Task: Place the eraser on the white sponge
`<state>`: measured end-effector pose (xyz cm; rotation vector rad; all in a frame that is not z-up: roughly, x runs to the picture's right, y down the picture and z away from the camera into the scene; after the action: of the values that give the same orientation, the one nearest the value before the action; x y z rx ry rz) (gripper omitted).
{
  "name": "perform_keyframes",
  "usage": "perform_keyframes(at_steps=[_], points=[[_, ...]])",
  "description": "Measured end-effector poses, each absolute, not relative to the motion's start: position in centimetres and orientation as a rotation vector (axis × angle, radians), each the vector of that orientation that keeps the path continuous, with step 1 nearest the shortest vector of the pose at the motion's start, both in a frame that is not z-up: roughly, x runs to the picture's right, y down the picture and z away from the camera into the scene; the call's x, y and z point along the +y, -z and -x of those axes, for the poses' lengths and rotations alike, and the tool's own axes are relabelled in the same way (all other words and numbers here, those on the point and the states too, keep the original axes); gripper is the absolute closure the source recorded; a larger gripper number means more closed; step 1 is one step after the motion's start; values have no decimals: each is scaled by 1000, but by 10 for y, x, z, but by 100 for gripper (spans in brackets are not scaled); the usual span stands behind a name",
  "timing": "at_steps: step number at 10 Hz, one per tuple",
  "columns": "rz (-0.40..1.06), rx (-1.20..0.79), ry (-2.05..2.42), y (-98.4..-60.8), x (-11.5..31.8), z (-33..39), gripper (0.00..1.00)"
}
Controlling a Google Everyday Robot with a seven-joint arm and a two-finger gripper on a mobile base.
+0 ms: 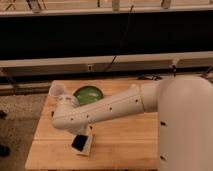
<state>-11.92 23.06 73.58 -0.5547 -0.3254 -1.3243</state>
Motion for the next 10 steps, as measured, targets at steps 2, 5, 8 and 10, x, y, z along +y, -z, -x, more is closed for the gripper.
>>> perform_keyframes(at_steps=[2, 5, 8, 10], points=[[552, -326, 1334, -737, 233, 123, 47], [551, -326, 1339, -737, 234, 124, 36], [548, -327, 1344, -737, 235, 123, 61], [543, -330, 1343, -737, 236, 122, 83]])
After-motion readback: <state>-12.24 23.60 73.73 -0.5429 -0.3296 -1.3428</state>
